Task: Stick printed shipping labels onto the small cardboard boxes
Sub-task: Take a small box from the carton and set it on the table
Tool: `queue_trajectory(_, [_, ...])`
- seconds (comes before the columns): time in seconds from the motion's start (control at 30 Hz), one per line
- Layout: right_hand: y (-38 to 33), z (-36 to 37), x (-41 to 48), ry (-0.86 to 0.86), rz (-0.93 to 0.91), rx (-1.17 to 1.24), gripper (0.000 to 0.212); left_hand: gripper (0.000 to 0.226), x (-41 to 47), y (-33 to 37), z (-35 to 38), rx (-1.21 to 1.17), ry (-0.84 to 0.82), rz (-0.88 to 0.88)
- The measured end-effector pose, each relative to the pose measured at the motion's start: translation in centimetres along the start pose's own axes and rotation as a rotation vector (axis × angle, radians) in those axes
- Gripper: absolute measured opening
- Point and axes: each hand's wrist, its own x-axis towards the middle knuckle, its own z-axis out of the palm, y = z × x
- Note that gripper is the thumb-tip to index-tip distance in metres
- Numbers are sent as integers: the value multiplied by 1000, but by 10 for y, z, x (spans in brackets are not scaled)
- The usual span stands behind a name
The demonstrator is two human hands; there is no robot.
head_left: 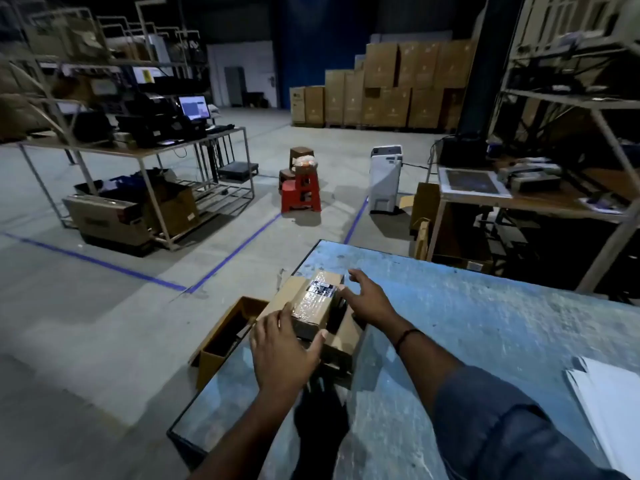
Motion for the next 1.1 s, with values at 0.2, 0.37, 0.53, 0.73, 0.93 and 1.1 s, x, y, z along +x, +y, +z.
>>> queue_trajectory(0.2, [-3, 12, 21, -89, 67, 8, 64, 84, 8, -1, 5, -86, -2, -4])
queue_trajectory(0.37, [2, -4, 5, 16, -22, 125, 46, 79, 10, 4, -12, -314, 23, 32])
queue_trajectory(0.53, [30, -55, -68, 161, -79, 258, 37, 76, 9, 24, -22, -714, -53, 188])
queue_trajectory(0.73, [90, -99, -182, 344, 40, 287, 45, 90, -28, 62, 6, -751, -411, 419])
queue_trajectory(0.93, [165, -111, -246, 432, 258, 216, 45, 90, -105, 106, 59, -641, -667, 500])
queue_trajectory(1.1, [194, -127, -258, 400, 283, 158, 46, 85, -148, 121, 91, -640, -723, 391])
